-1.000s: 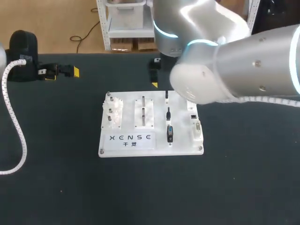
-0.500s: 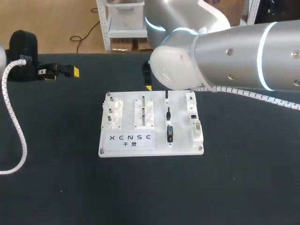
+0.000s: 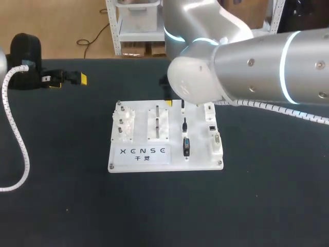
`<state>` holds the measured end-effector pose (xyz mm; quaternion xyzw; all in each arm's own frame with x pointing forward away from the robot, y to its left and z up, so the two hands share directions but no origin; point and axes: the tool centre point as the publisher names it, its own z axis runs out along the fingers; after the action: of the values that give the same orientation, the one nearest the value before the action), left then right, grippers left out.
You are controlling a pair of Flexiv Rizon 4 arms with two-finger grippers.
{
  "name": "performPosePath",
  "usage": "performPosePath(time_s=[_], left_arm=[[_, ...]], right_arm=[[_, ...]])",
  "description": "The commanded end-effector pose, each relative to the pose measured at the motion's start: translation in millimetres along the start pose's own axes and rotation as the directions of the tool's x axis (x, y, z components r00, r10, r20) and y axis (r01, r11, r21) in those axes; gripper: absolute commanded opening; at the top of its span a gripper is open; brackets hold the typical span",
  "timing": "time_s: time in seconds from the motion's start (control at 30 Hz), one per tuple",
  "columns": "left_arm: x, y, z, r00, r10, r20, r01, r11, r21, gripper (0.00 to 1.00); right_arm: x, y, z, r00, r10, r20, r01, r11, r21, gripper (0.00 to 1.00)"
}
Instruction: Insert the USB connector, Ethernet cable, and multi-pin plug into their matching sockets one by one.
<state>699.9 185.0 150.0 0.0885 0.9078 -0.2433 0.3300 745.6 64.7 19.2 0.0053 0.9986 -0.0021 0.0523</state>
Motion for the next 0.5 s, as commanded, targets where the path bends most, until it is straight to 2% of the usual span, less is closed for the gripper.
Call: performPosePath(time_s=[0.03, 0.5], left_arm=[[0.0, 0.0, 0.0, 1.000, 0.000, 0.000, 0.000, 1.000, 0.000, 1.00], [0.0, 0.0, 0.0, 1.000, 0.000, 0.000, 0.000, 1.000, 0.000, 1.00]], right_arm=[[2.1, -1.4, 2.2, 1.000, -0.001, 0.003, 0.001, 1.000, -0.006, 0.47], [1.3, -3.7, 4.3, 1.000, 0.008, 0.005, -0.007, 0.999, -0.035, 0.34]])
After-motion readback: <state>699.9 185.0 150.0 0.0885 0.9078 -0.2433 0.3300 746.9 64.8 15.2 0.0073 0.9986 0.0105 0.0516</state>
